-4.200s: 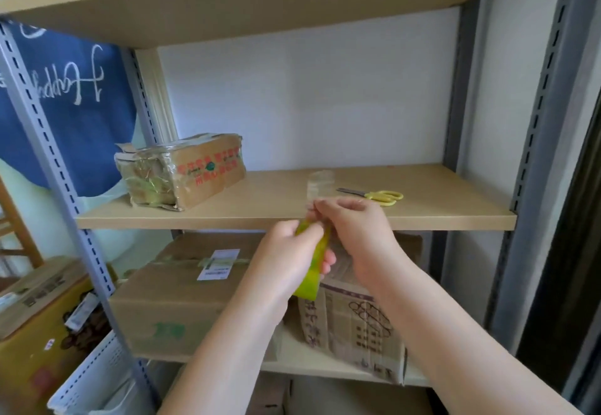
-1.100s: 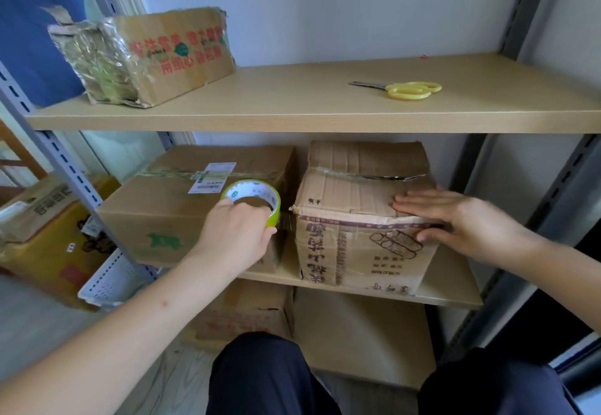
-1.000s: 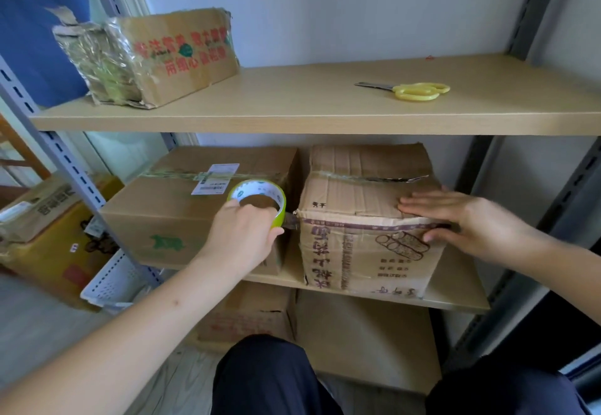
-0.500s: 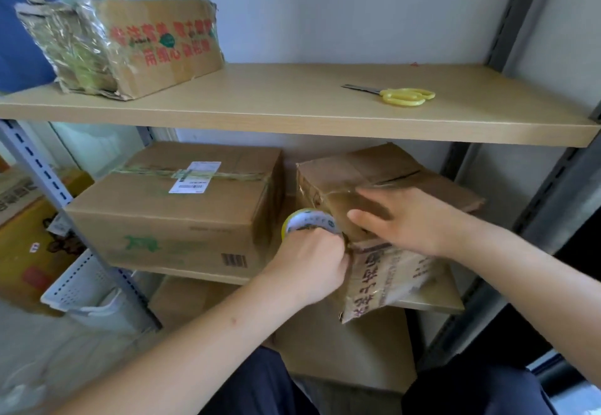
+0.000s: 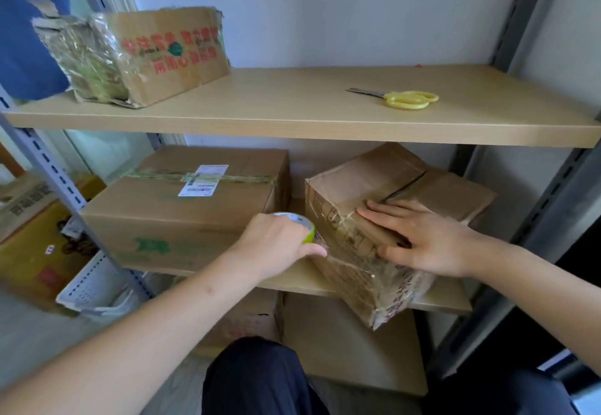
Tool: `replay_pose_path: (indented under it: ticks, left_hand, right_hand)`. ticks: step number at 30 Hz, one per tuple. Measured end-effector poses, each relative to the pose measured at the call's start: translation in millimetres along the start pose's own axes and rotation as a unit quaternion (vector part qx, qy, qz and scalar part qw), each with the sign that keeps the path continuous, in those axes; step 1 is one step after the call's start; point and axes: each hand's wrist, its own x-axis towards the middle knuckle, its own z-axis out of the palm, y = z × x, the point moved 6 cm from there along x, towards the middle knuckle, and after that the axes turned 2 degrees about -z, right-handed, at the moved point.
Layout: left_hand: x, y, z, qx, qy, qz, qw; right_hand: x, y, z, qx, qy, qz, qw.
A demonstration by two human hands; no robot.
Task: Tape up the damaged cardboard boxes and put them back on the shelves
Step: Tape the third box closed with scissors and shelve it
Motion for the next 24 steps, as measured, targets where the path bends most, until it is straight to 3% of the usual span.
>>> replay_pose_path:
  ticks: [2,4,9,12,14,16,20,24]
  left_hand:
    - [-5.3,2.2,8.3,-0.118,-0.065,0.056,0.989]
    - [-14.0,7.8,9.9,-0.155,-0.105,0.09,0.978]
    - [-6.1,9.9,-7.2,0.013,0.005,0.032,0.999]
    - [0.9,-12.2,-7.7,0.073,-0.045,-0.046,0.995]
    - [1.3,-11.8,-6.5,0.096,-0.042,-0.037,0.994]
    - [-2.5,-6.3,-4.5,0.06,-0.05,0.004,0.997]
    - [-19.2,-3.2,5.9,-0.09,-0.179,0.024,0.979]
    - [-12.8,-7.6,-8.1,0.049,-0.055,-0.039,0.997]
  right_hand:
    - [-8.3,8.0,-0.5,0.015,-0.021,-0.013,1.0]
    - [-18.3,15.4,0.5,0.024,-0.027,-0.035,0.999]
    - [-29.3,16.3,6.1,-0.008,-0.032,-0.064,0.997]
    - [-35.5,17.1,8.6,-0.012,-0.03,-0.074,0.997]
    - [-41.0,18.1,7.6,-0.007,-0.037,-0.09,0.995]
    - [-47.0,20.3,2.2,0.009,-0.05,-0.103,0.993]
    - [-60.1,31.0,-7.3,0.024,-0.093,-0.109,0.989]
    - [-63.4,35.3,-6.9,0.014,-0.12,-0.11,0.987]
